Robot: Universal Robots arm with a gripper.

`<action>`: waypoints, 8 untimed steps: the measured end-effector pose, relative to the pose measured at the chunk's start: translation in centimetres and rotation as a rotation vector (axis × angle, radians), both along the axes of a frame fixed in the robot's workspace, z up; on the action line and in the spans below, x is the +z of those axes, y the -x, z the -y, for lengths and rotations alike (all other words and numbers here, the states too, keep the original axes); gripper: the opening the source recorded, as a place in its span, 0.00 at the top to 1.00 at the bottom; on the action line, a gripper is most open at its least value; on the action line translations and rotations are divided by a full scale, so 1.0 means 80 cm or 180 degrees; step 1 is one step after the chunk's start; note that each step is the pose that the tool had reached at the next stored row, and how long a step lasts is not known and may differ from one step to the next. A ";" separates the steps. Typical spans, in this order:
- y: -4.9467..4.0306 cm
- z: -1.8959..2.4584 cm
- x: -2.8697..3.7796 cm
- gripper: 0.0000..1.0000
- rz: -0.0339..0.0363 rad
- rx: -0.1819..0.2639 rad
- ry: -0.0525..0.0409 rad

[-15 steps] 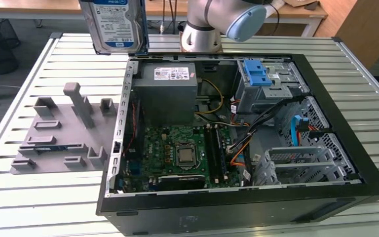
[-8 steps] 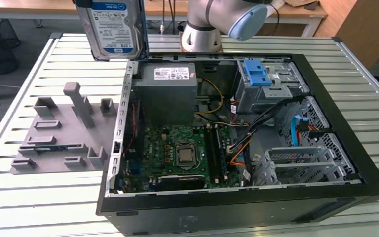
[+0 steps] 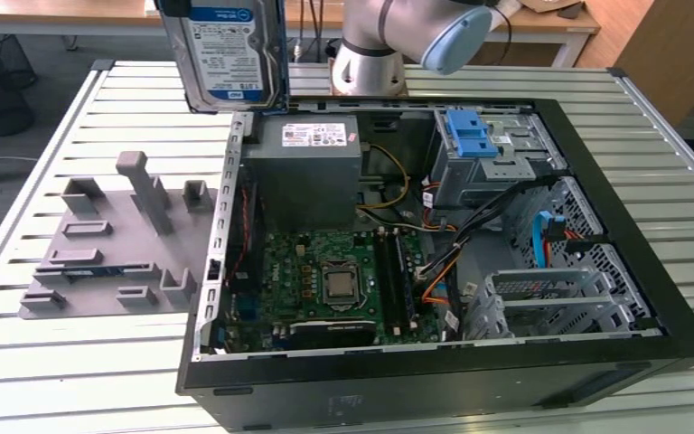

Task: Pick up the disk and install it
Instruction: 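Pick up the disk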

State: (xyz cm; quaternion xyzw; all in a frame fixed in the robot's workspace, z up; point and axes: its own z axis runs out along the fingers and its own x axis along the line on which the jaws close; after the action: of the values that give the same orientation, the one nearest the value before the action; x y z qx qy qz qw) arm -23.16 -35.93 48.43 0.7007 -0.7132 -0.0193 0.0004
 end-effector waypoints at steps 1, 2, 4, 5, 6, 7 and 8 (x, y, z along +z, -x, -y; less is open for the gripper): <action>-0.005 0.0003 0.0000 0.64 0.0000 0.0000 0.0000; -0.011 0.0006 0.0001 0.64 0.0000 0.0000 0.0000; -0.022 0.0012 0.0001 0.64 0.0000 0.0000 0.0000; -0.027 0.0016 0.0000 0.64 0.0000 0.0000 0.0000; -0.033 0.0019 0.0000 0.64 0.0000 0.0000 0.0000; -0.038 0.0023 0.0000 0.64 0.0000 0.0000 0.0000; -0.043 0.0026 0.0000 0.64 0.0000 0.0000 0.0000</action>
State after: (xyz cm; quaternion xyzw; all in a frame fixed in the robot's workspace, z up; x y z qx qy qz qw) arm -19.73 -36.14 48.43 0.7007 -0.7132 -0.0193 0.0004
